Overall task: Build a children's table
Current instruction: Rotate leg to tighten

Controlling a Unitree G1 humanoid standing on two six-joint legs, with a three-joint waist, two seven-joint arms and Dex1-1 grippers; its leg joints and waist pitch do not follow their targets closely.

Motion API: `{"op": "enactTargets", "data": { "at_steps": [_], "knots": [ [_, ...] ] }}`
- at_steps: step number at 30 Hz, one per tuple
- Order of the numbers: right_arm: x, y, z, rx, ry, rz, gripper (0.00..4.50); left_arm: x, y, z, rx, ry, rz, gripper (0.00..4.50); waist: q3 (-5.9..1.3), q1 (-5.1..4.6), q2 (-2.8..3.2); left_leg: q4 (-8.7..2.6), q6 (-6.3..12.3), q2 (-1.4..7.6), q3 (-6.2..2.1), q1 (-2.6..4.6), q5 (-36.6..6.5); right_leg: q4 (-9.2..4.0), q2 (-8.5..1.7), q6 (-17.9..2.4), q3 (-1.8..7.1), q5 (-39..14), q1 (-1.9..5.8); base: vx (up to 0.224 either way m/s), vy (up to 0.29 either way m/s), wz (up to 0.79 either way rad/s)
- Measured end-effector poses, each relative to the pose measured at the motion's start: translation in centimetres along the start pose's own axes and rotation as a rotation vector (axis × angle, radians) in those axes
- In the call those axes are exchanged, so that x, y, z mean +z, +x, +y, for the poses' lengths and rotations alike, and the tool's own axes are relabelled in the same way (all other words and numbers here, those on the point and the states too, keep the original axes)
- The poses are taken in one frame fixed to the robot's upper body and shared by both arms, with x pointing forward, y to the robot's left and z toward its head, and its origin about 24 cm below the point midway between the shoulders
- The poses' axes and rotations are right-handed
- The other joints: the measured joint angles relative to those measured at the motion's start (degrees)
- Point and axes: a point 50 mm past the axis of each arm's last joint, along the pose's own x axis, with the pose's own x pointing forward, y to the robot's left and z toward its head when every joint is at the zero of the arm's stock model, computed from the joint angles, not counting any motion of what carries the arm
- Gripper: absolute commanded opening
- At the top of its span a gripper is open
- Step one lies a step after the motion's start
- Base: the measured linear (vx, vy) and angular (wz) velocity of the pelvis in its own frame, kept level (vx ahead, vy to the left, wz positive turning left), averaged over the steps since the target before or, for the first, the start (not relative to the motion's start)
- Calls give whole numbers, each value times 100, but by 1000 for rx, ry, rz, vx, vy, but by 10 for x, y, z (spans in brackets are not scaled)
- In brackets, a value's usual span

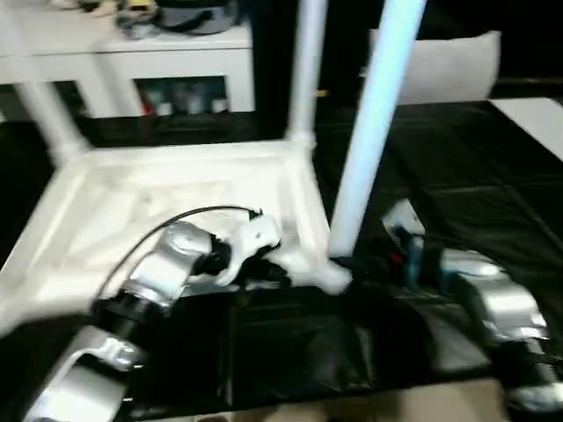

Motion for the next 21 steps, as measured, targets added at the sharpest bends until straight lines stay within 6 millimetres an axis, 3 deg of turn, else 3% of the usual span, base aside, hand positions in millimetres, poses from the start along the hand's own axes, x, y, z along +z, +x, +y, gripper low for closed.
{"op": "enactTargets", "data": {
  "at_steps": [4, 8, 10, 13, 15, 21],
  "knots": [
    [6, 19, -3, -245, 46, -47, 194, 10, 16, -1, 143, -77, -38, 0, -1, -143, 2, -10, 1, -3, -4, -8, -1, -5, 0, 0, -5, 0, -5, 0, 0, 0],
    [9, 30, -4, -405, 42, -81, 194, 19, 29, -5, 237, -105, -67, 0, -1, -155, 1, -26, 10, -5, -8, -16, -6, -4, 0, 0, -6, 0, -14, 0, 0, 0],
    [9, 31, -4, -418, 47, -100, 194, 21, 31, -6, 245, -115, -74, 0, -1, -150, 2, -38, 24, -4, -7, -22, -3, -5, 1, 2, -6, -1, -23, 0, 0, 0],
    [9, 31, -4, -424, 78, -126, 261, 22, 31, -7, 250, -115, -77, 0, -1, -145, 2, -45, 41, -2, -8, -24, -4, -4, 4, 4, -3, -9, -29, 0, 0, 0],
    [9, 32, -4, -420, 114, -144, 264, 22, 30, -7, 252, -109, -78, 0, -1, -141, 2, -45, 43, -2, -6, -25, -6, -4, 3, 4, -1, -10, -30, 0, 0, 0],
    [10, 28, -4, -361, 103, -140, 326, 22, 27, -7, 210, -60, -78, 0, 0, -115, 3, -44, 43, -2, -4, -21, -6, -2, 1, 2, 3, -8, -28, 0, 0, 0]
  ]
}}
